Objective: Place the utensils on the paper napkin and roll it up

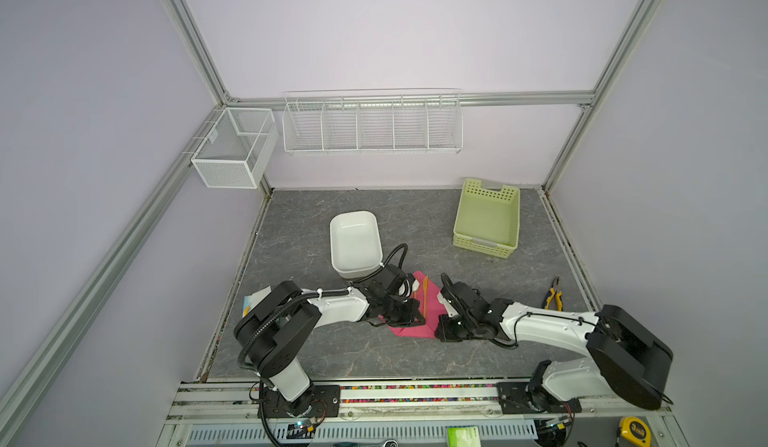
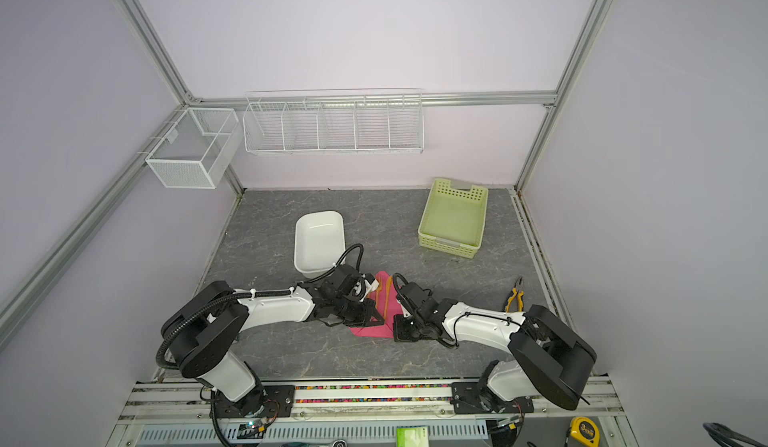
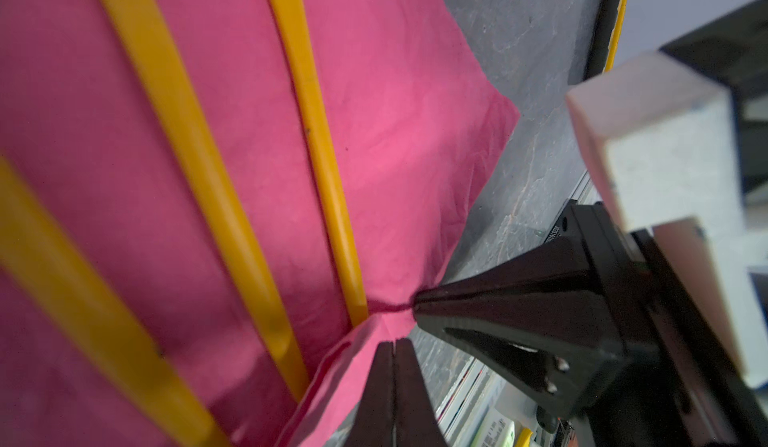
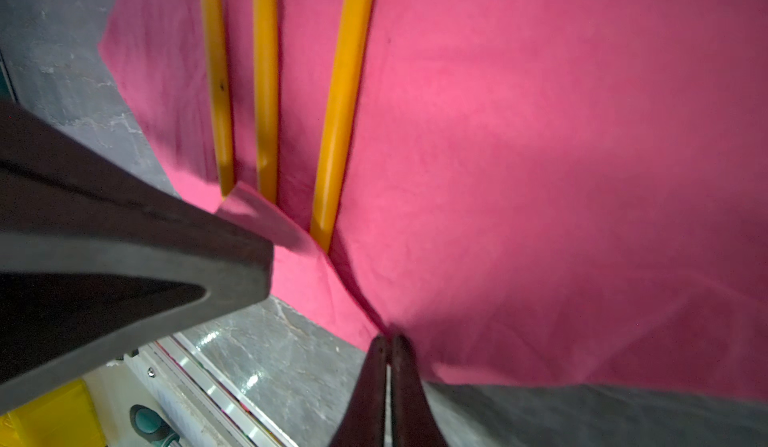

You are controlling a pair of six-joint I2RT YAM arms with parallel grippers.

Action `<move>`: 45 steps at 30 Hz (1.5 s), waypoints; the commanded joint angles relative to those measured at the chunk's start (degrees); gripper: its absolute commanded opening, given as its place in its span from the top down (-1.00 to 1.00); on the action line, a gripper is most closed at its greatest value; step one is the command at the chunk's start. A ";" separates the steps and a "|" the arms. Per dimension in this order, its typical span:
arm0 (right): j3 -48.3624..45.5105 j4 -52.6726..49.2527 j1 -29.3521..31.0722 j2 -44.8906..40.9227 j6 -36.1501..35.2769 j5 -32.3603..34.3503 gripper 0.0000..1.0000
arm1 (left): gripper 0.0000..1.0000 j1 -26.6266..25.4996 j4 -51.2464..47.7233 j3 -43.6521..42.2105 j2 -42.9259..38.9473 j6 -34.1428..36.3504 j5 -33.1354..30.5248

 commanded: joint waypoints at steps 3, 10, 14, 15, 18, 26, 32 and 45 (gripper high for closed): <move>0.26 -4.08 -0.25 -0.63 0.66 0.36 0.79 | 1.00 -0.11 1.58 1.32 1.73 0.89 0.45; 2.44 -7.58 -0.90 -3.76 -0.14 1.02 0.64 | 1.00 -0.15 -0.02 1.66 2.19 1.95 -0.41; 3.24 -8.76 -2.77 -5.83 -0.57 0.42 0.57 | 1.00 -0.15 -0.19 1.64 2.32 1.94 -0.40; 3.42 -8.62 -3.47 -6.10 -0.62 0.01 0.55 | 1.00 -0.14 -0.18 1.66 2.24 1.96 -0.49; 4.33 -7.33 -5.82 -5.79 -0.86 -2.32 0.53 | 1.00 -0.10 -0.29 1.62 1.89 1.95 -0.51; 4.43 -11.53 -14.48 -7.64 -3.37 -3.06 0.35 | 1.00 -0.13 -0.55 1.75 2.28 2.11 -0.58; 0.58 -13.11 -23.24 -11.13 -4.45 -4.98 0.11 | 1.00 -0.12 -0.54 1.70 2.46 2.08 -0.62; -3.11 -0.73 -28.47 -4.14 -3.10 -16.40 0.10 | 1.00 -0.12 -0.46 1.93 2.69 2.04 -0.36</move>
